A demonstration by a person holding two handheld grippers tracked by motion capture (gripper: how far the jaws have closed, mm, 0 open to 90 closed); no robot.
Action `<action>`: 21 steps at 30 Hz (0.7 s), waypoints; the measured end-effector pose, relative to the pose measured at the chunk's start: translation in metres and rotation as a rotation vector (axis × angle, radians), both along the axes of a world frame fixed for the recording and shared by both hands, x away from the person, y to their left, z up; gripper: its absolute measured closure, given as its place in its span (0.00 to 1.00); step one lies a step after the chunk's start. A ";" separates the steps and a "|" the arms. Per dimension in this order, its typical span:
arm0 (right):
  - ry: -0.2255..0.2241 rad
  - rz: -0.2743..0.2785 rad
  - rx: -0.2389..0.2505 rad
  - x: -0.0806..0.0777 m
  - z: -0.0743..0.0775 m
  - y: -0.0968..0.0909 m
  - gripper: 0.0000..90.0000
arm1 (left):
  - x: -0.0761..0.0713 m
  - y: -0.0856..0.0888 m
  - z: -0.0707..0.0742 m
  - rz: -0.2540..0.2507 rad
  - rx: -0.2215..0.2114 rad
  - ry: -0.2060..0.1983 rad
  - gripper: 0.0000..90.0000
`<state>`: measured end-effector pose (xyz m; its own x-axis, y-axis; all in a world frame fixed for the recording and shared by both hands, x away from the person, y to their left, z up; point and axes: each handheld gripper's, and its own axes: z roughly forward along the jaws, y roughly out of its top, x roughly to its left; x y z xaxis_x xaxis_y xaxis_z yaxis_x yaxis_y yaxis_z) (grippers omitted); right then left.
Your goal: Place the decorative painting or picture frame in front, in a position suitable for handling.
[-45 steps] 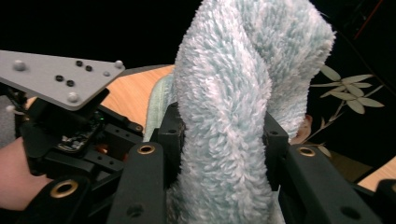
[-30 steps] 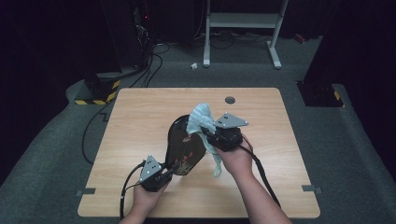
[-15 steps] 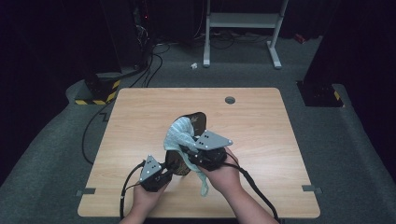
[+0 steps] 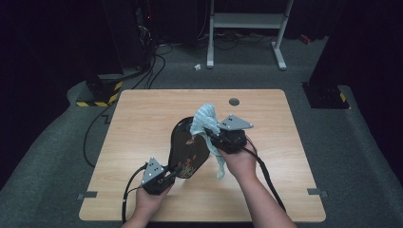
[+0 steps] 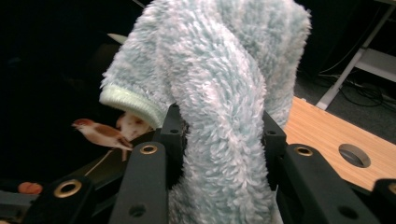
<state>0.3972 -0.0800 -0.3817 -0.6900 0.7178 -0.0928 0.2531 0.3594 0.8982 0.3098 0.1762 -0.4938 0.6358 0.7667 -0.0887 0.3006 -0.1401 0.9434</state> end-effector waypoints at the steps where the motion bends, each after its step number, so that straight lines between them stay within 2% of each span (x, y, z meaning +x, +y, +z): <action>1: -0.003 0.011 0.001 -0.004 0.000 0.002 0.71 | 0.000 0.000 0.000 0.000 0.002 -0.001 0.87; 7: -0.045 0.161 0.004 -0.044 0.002 0.033 0.71 | 0.000 0.000 0.000 0.003 0.002 0.000 0.87; 9: -0.054 0.191 -0.002 -0.052 0.002 0.039 0.71 | 0.000 0.000 0.000 0.004 0.002 0.000 0.87; 11: -0.066 0.193 -0.013 -0.056 0.002 0.043 0.71 | 0.000 0.000 0.000 0.003 0.000 0.000 0.87; 15: -0.056 0.153 -0.017 -0.042 0.000 0.034 0.71 | 0.000 0.000 0.000 0.001 0.003 0.000 0.87; 21: -0.004 0.021 -0.022 -0.005 -0.010 0.006 0.71 | 0.000 0.000 0.000 0.001 0.001 0.001 0.87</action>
<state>0.3924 -0.0744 -0.3913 -0.7045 0.7009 -0.1110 0.2419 0.3842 0.8910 0.3099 0.1759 -0.4938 0.6348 0.7676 -0.0886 0.3013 -0.1402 0.9432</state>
